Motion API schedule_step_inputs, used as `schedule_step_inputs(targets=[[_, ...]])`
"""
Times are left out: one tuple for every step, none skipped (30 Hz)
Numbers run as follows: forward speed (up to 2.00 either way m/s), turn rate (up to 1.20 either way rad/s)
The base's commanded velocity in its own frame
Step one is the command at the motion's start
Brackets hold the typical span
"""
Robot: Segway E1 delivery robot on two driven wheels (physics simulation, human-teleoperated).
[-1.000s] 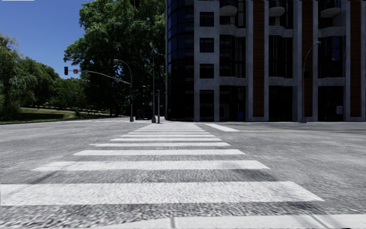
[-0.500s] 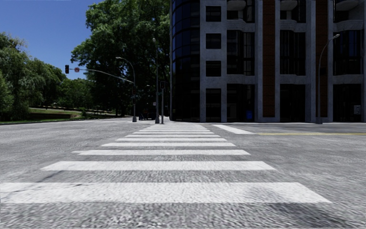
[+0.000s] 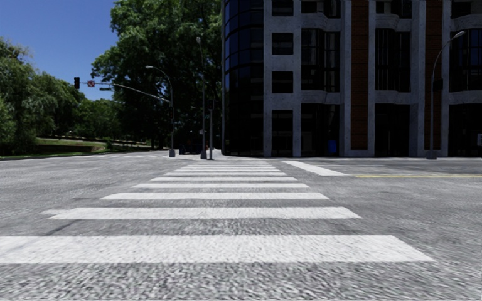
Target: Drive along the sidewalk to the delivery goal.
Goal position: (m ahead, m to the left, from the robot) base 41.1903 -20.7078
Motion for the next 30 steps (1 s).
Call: schedule_step_inputs(targets=[[2.00, 0.16], [2.00, 0.19], [2.00, 0.21], [2.00, 0.21], [2.00, 0.24], [2.00, 0.26], [2.00, 0.26], [2.00, 0.26], [2.00, 0.32], [2.00, 0.39], [2.00, 0.44], [2.00, 0.44], [2.00, 0.45], [2.00, 0.46], [2.00, 0.33], [2.00, 0.33], [2.00, 0.14], [2.00, 0.00], [2.00, 0.00], [2.00, 0.00], [2.00, 0.00], [2.00, 0.00], [2.00, 0.00], [2.00, 0.00], [2.00, 0.00], [2.00, 0.00], [2.00, 0.00], [2.00, 0.00], [2.00, 0.00], [2.00, 0.00]])
